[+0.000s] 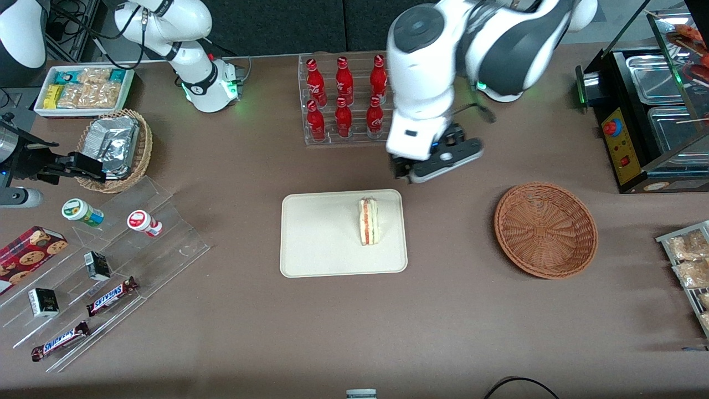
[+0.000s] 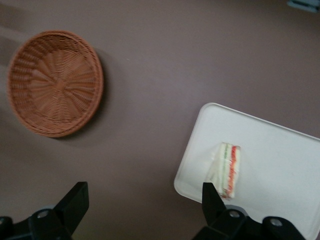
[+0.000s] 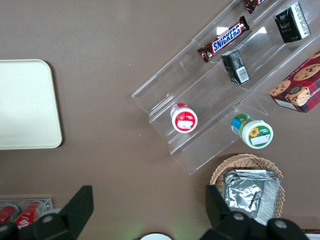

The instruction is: Place sandwich from basket to tray

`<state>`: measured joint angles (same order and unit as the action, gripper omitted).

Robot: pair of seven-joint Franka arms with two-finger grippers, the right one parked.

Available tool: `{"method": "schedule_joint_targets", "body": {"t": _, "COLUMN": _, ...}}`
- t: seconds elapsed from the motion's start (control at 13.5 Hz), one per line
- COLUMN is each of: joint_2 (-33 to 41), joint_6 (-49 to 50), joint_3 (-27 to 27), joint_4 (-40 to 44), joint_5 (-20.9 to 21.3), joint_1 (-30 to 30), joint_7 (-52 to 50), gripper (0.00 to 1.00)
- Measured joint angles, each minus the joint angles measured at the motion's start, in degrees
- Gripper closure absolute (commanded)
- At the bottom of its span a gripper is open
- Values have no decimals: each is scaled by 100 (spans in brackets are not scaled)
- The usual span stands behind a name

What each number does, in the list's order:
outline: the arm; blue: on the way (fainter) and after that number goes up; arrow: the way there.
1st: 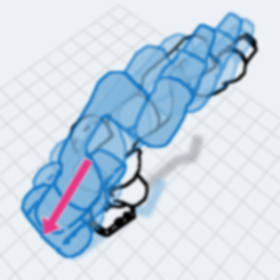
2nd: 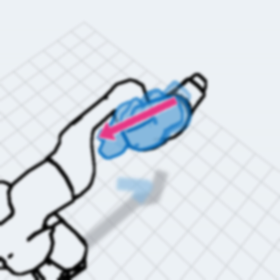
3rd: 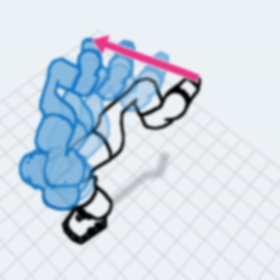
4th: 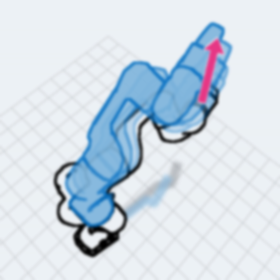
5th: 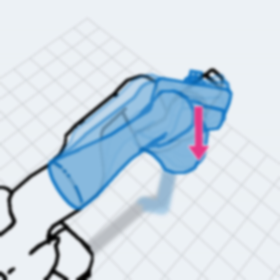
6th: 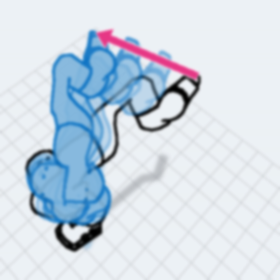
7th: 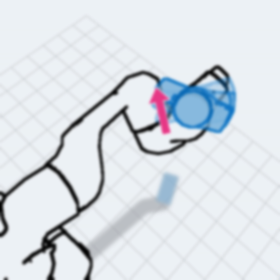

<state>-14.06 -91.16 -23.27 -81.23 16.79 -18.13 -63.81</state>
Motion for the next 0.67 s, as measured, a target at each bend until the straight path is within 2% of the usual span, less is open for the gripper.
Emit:
{"method": "schedule_joint_targets", "body": {"t": 0.3, "joint_2": 534, "joint_6": 493, "joint_3": 29, "joint_4": -24, "joint_5": -532, "joint_1": 754, "joint_7": 1091, "gripper": 0}}
{"method": "schedule_joint_targets", "body": {"t": 0.67, "joint_2": 1118, "joint_6": 1015, "joint_3": 170, "joint_4": -47, "joint_5": -1209, "joint_1": 1827, "joint_7": 2940, "gripper": 0}}
